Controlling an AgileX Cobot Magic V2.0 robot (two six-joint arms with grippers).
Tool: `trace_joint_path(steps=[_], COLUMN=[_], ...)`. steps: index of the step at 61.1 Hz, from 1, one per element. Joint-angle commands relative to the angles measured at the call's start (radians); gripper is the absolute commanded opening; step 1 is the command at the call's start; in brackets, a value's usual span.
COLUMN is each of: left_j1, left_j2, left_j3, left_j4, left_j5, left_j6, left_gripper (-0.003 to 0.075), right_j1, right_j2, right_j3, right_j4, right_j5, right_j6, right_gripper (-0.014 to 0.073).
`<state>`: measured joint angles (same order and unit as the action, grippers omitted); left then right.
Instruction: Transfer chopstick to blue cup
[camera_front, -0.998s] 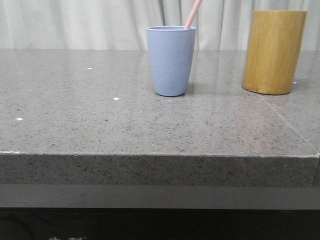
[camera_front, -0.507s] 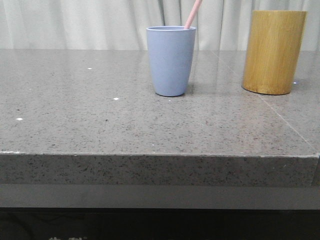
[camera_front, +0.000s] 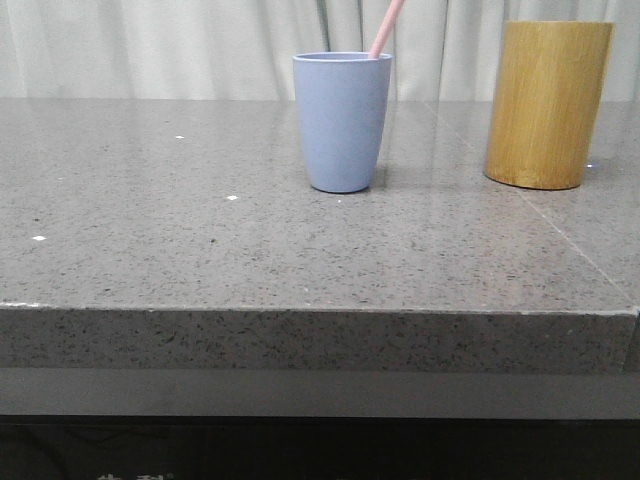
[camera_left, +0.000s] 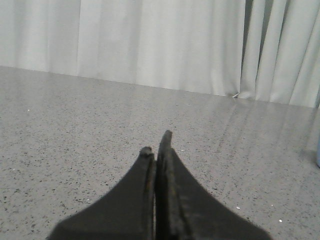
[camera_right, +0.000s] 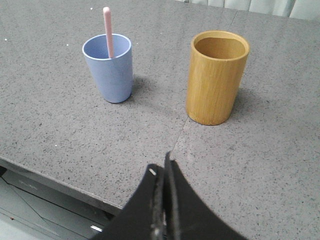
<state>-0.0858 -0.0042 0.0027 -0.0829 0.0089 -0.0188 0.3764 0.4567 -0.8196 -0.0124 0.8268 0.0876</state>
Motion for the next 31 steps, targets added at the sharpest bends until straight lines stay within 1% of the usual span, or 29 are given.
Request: trace_joint_path(steps=[1,31], left_j1=[0.001,0.001], left_j2=[-0.026,-0.024], left_j3=[0.013,0.013], left_j4=[0.001,0.001], left_j5=[-0.084,-0.076], left_j6=[0.008,0.008], left_gripper=[-0.0019,-0.0019], right_j1=[-0.005,-0.005], right_j2=[0.008,0.008], right_j3=[-0.023,-0.023], right_j4=[-0.003,-0.003], right_j5=[-0.075,-0.075], right_j6=[-0.002,-0.002], right_gripper=[-0.0067,-0.0067])
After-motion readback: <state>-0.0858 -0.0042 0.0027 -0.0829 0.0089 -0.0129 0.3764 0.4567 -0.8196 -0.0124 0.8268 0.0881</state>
